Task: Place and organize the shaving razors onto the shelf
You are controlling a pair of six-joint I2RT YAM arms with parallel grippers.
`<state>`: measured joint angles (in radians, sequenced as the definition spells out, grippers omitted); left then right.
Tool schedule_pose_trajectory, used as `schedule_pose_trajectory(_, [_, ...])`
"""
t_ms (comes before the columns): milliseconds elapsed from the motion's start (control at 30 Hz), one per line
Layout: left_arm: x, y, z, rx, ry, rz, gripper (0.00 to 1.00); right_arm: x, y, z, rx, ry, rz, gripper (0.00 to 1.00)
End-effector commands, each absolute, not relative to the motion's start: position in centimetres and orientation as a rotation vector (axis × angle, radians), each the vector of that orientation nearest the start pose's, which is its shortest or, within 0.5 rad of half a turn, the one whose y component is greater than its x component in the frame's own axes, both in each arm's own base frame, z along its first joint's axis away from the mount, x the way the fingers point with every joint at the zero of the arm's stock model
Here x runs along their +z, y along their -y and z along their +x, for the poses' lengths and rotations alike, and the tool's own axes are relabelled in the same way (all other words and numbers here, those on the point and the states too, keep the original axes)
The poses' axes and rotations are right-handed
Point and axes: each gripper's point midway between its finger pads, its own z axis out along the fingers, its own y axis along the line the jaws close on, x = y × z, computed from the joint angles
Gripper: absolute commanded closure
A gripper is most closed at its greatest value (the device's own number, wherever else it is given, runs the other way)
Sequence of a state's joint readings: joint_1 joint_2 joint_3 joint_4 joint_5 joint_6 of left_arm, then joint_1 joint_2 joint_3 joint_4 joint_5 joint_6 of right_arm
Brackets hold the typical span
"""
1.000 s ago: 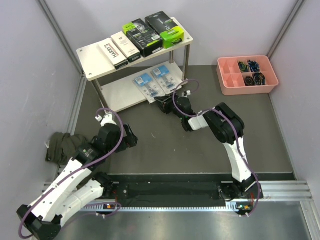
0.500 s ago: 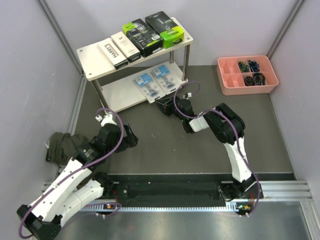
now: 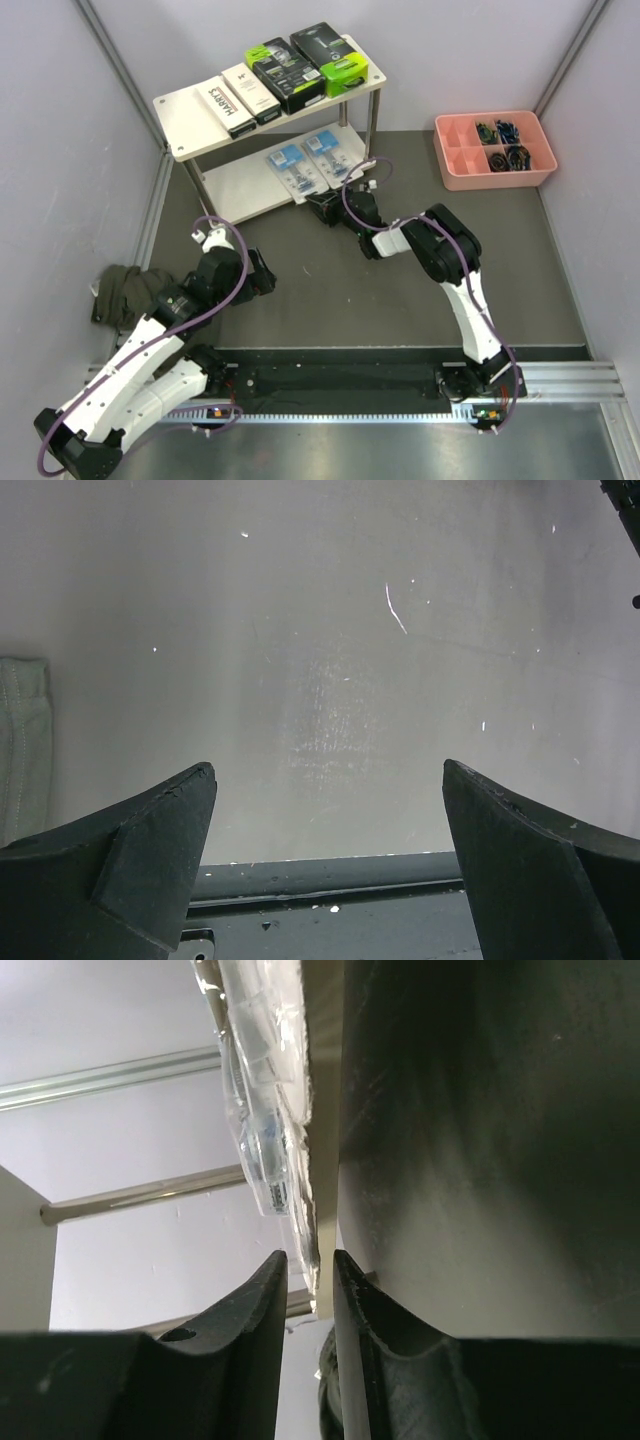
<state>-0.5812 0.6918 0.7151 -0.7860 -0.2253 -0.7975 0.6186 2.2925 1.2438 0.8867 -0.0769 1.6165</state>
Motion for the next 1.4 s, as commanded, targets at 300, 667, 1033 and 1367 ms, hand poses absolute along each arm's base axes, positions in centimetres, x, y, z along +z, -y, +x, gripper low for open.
schedule_pose_trajectory(300, [15.5, 11.4, 19.5, -0.432, -2.306, -0.366, 0.01, 10.8, -40.4, 49.1, 1.637, -1.803, 0.899, 0.76])
schedule_pose_trajectory(667, [15.5, 11.4, 19.5, -0.434, -2.307, -0.367, 0.01, 11.4, -40.4, 49.6, 1.641, -1.798, 0.883, 0.75])
schedule_pose_trajectory(1033, [15.6, 11.3, 19.6, -0.432, -2.302, -0.369, 0.01, 13.4, -39.4, 47.4, 1.664, -1.803, 0.842, 0.53])
schedule_pose_trajectory(1367, [16.4, 11.0, 19.5, -0.425, -2.288, -0.366, 0.01, 14.7, -37.6, 45.0, 1.626, -1.817, 0.776, 0.37])
